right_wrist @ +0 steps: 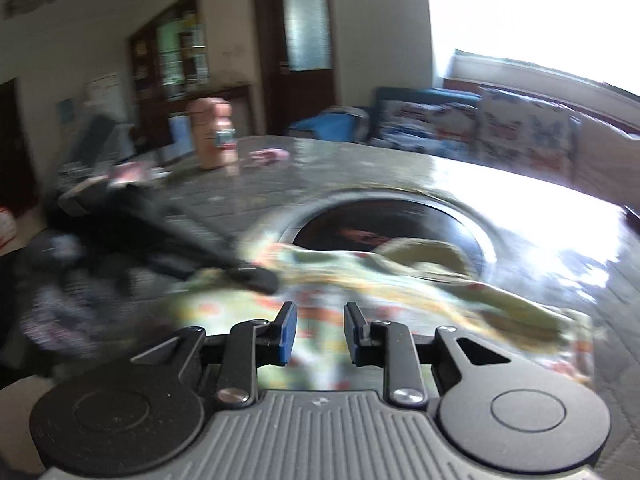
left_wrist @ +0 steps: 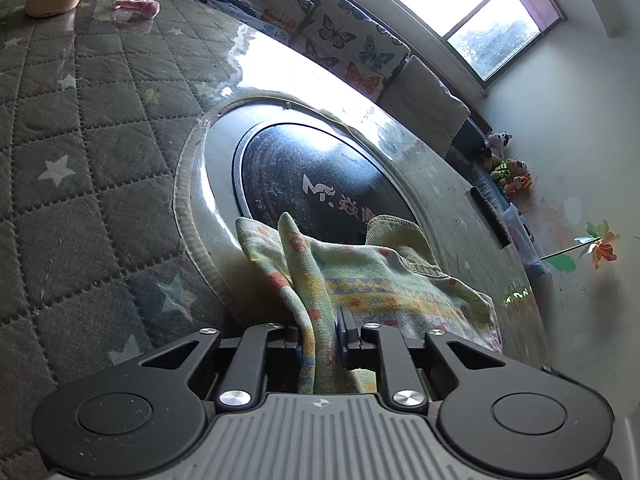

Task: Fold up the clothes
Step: 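Lift the shirt edge with both grippers and fold it over the shirt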

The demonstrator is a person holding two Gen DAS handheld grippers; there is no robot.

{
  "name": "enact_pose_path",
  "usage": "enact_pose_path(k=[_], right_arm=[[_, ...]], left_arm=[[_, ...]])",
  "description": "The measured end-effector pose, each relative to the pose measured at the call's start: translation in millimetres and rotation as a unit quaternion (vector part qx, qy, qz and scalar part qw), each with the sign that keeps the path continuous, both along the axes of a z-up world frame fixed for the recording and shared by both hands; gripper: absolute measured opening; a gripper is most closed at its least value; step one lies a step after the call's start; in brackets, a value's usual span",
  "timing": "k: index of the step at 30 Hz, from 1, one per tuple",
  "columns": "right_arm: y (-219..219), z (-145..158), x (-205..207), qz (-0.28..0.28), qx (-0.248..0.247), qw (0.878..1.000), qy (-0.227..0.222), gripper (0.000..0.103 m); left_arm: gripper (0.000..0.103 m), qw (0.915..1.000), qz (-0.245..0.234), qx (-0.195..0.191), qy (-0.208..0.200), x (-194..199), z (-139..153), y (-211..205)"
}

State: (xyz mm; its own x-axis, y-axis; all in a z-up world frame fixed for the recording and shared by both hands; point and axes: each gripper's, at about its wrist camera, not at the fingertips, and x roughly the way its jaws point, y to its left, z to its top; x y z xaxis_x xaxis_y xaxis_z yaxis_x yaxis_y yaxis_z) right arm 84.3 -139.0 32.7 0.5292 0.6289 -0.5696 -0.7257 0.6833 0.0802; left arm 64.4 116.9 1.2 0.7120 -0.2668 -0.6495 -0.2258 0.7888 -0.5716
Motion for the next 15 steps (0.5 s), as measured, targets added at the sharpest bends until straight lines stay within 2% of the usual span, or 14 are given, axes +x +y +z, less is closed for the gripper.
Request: enact_pose_path(k=[3, 7, 11, 15], right_arm=[[-1.5, -12.8, 21.7, -0.029, -0.010, 0.999, 0.009, 0.024], [-3.2, -31.5, 34.8, -0.030, -0.017, 0.999, 0.019, 0.025], [-15.3, -26.4, 35.0, -0.043, -0.003, 0.999, 0.012, 0.042], [-41.8, -24.1, 51.2, -0.109, -0.001, 0.994, 0.010, 0.047]], left_arm=[[0.017, 1.0000, -0.001, 0.003, -0.002, 0.2, -0.1, -1.0], [0.017, 1.0000, -0.002, 0.007, -0.001, 0.8, 0.1, -1.0], [0.018, 0.9999, -0.005, 0.011, -0.001, 1.6, 0.5, -1.2], [0.018, 0.9998, -0.006, 0.017, -0.002, 1.5, 0.9, -2.5]])
